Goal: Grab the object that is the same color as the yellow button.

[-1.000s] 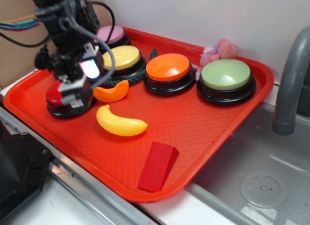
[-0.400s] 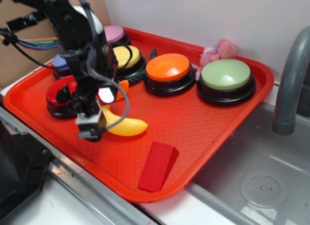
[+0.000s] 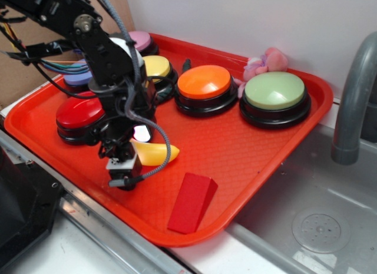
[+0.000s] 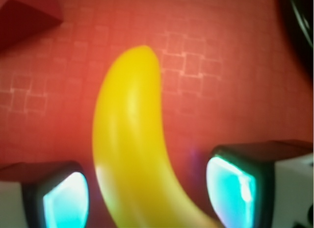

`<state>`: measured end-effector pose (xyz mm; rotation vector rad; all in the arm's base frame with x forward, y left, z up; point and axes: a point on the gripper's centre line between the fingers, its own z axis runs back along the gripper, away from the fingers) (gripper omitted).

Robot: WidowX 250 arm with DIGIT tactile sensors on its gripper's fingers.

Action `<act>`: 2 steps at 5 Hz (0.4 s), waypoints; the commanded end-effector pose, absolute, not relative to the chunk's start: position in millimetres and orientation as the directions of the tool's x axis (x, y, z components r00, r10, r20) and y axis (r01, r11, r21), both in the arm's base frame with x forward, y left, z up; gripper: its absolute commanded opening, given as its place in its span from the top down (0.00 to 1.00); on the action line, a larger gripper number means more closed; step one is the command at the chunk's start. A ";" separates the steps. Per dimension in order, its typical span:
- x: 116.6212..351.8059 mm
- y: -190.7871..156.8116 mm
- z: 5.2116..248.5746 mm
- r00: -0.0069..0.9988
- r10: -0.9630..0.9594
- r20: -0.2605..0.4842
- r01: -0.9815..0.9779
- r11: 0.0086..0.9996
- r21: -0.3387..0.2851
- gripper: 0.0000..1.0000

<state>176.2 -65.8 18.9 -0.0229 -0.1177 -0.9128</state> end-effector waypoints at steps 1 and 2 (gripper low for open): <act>178.5 -71.2 24.6 0.634 -0.762 0.130 0.761 0.645 0.070 1.00; 179.2 -75.1 30.8 0.697 -0.712 0.081 0.709 0.702 0.070 1.00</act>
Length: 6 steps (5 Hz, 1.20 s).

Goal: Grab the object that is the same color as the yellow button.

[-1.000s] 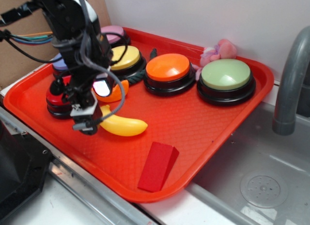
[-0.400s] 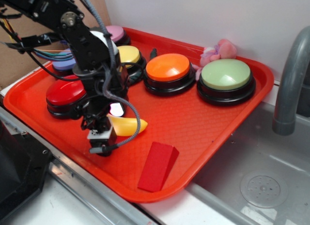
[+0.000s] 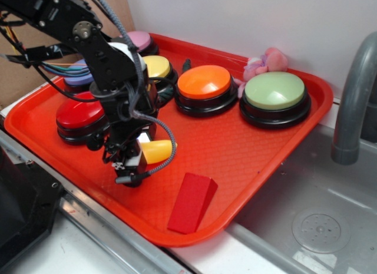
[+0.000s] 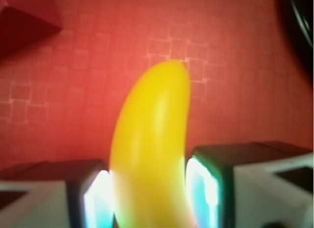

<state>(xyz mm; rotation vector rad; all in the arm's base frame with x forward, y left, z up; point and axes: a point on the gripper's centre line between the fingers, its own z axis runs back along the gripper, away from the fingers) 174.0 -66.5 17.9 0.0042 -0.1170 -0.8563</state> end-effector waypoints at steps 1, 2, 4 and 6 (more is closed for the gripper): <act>182.0 -75.9 48.6 0.839 -0.536 0.094 0.539 0.842 0.001 1.00; 185.8 -68.3 73.8 0.948 -0.316 0.025 0.316 0.949 0.025 1.00; 190.9 -51.1 139.0 0.996 -0.067 0.061 0.066 0.998 0.017 1.00; 187.0 -36.2 218.8 0.976 0.146 0.163 -0.145 0.989 -0.019 1.00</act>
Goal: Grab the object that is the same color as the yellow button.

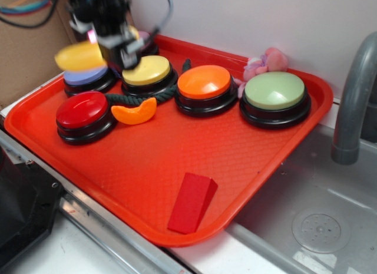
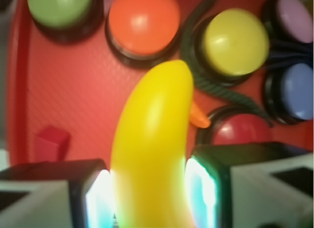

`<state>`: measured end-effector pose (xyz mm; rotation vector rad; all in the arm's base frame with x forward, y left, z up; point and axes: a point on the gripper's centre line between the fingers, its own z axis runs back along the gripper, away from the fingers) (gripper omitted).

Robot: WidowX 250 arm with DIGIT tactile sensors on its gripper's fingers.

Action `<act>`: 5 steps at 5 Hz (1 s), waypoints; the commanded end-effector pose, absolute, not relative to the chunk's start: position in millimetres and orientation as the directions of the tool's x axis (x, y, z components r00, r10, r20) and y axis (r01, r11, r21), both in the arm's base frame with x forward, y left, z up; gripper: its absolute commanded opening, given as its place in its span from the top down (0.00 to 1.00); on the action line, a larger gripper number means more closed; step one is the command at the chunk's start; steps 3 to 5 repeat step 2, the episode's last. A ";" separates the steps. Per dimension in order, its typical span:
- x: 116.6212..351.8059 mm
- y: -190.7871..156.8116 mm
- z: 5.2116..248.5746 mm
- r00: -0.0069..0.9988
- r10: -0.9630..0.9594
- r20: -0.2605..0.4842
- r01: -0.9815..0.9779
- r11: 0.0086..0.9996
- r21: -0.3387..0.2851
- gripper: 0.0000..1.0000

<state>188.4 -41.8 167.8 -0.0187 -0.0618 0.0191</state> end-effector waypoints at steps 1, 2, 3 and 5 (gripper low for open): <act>178.8 -30.2 234.5 0.945 0.272 0.182 -0.273 0.962 -0.018 1.00; 175.0 -23.3 235.1 0.958 0.264 0.116 -0.265 0.964 -0.006 1.00; 175.0 -23.3 235.1 0.958 0.264 0.116 -0.265 0.964 -0.006 1.00; 175.0 -23.3 235.1 0.958 0.264 0.116 -0.265 0.964 -0.006 1.00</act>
